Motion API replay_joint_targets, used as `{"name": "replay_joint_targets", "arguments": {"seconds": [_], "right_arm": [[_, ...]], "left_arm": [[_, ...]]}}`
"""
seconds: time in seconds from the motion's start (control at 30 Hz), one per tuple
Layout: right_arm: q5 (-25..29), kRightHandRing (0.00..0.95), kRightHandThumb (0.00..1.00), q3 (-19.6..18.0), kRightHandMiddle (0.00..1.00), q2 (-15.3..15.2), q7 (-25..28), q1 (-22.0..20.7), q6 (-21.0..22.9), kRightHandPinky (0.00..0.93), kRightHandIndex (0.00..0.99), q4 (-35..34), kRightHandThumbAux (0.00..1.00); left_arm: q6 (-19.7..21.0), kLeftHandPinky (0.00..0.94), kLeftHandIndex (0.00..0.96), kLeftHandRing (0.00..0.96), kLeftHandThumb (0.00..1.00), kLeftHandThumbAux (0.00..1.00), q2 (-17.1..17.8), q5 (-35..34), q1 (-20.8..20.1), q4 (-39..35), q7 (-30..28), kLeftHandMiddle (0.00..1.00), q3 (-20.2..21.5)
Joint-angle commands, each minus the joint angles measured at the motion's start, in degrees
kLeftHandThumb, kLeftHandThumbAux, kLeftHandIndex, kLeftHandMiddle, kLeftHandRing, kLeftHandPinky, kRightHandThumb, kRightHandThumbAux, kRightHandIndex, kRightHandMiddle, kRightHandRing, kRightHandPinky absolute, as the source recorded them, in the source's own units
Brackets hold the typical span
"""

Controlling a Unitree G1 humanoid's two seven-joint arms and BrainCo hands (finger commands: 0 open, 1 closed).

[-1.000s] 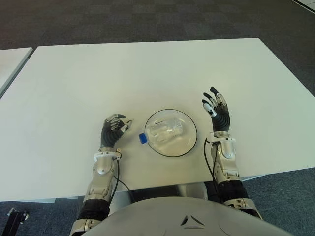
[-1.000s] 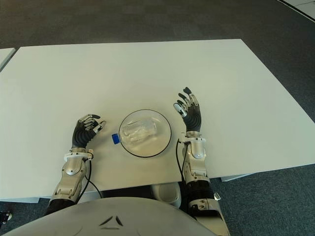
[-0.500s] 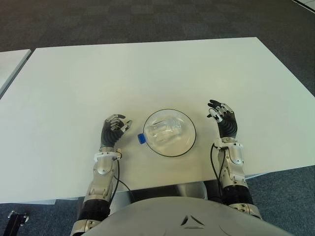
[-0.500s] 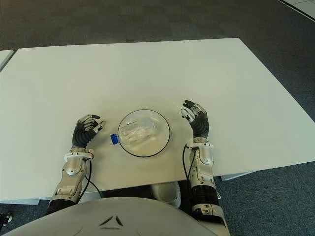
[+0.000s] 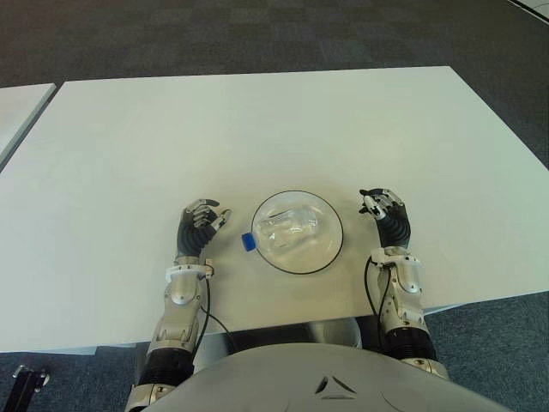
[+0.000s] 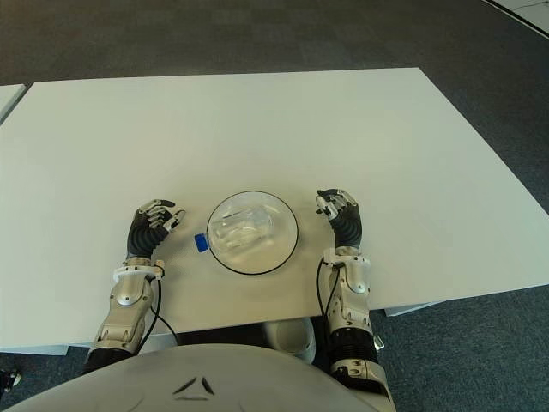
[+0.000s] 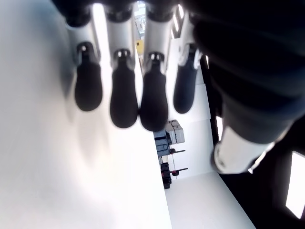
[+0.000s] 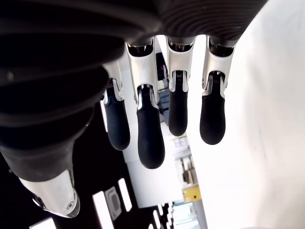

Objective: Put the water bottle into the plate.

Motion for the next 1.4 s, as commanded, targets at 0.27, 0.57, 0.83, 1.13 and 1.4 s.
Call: {"name": "replay_joint_targets", "arguments": {"seconds": [0.27,0.57,0.83,1.13,1.4], "right_arm": [[-4.5,0.738,0.704,1.2,0.733,-0.6,-1.9,2.7,6.1,0.766,0.437,-1.9,0.73],[-6.2,0.802,0.703,2.1,0.807,-0.3,-2.9,3.7,7.5,0.803,0.437,-3.9,0.732],[-6.4,0.824,0.703,2.2,0.832,0.3,-3.4,4.1,8.5,0.814,0.437,-4.9,0.732],[-6.7,0.836,0.703,2.5,0.843,0.4,-3.3,4.5,10.4,0.82,0.436,-6.2,0.733],[-6.7,0.839,0.702,2.8,0.846,0.3,-3.1,4.8,11.6,0.816,0.436,-6.9,0.733]], "left_arm": [[1.9,0.638,0.436,0.664,0.707,0.715,-0.6,0.4,0.9,0.1,0.7,0.685,0.2],[1.3,0.637,0.436,0.667,0.706,0.715,-0.4,1.3,0.7,0.5,1.2,0.689,0.1],[-0.8,0.646,0.435,0.671,0.704,0.717,0.5,2.1,0.4,1.4,0.4,0.687,-0.3],[-1.3,0.653,0.435,0.68,0.703,0.717,0.9,1.1,0.1,2.2,-0.6,0.696,-0.2],[-2.0,0.655,0.436,0.683,0.704,0.717,1.4,0.9,0.0,2.6,-0.8,0.7,-0.3]]}}
